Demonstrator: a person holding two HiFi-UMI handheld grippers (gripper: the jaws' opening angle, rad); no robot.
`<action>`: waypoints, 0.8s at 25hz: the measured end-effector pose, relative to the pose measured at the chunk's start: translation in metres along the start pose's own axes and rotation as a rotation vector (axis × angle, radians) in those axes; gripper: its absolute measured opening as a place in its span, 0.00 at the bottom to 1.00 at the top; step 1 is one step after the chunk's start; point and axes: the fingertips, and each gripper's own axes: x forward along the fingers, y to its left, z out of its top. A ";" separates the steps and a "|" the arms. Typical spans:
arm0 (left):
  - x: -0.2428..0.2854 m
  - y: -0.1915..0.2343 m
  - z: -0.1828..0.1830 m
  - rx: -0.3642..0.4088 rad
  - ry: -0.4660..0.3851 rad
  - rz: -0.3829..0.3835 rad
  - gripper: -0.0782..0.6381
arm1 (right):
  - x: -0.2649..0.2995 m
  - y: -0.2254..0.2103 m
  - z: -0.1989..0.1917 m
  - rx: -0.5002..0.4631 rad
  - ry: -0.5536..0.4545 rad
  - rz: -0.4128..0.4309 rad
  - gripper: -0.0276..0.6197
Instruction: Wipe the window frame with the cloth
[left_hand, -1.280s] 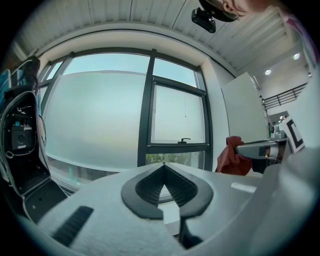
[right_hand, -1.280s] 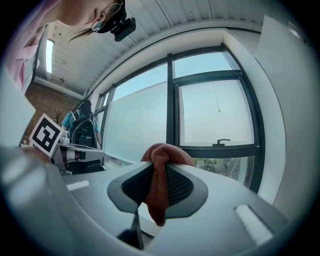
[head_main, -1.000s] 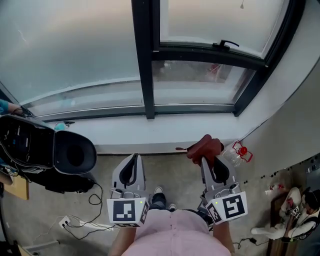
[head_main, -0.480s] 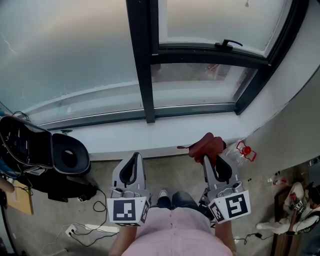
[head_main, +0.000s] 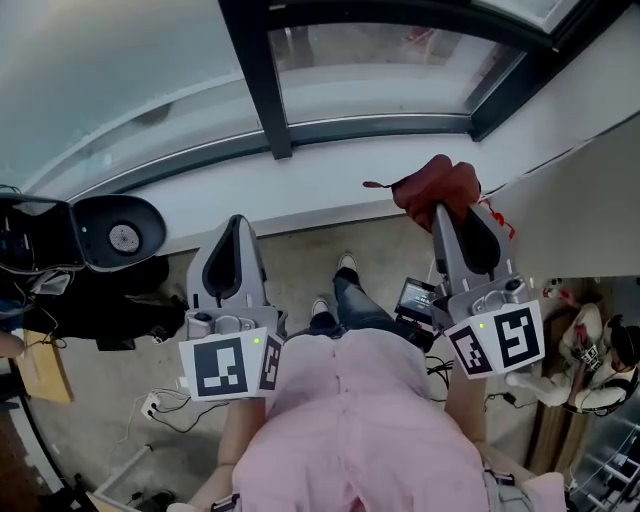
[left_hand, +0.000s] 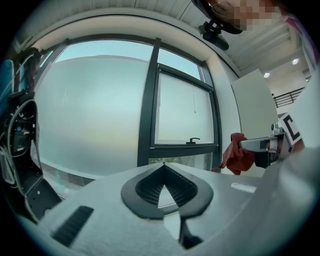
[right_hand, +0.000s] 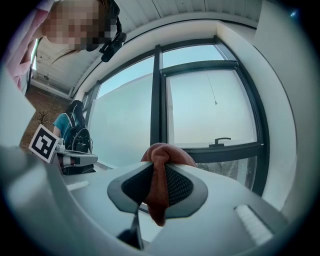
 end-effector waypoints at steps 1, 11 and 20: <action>0.008 -0.002 0.000 0.000 -0.001 0.004 0.10 | 0.005 -0.007 0.000 0.005 -0.001 0.005 0.15; 0.095 -0.024 0.017 0.012 -0.066 0.060 0.10 | 0.069 -0.076 0.015 -0.019 -0.049 0.086 0.15; 0.140 -0.039 0.013 0.020 -0.020 0.092 0.10 | 0.115 -0.094 0.009 -0.051 -0.017 0.172 0.15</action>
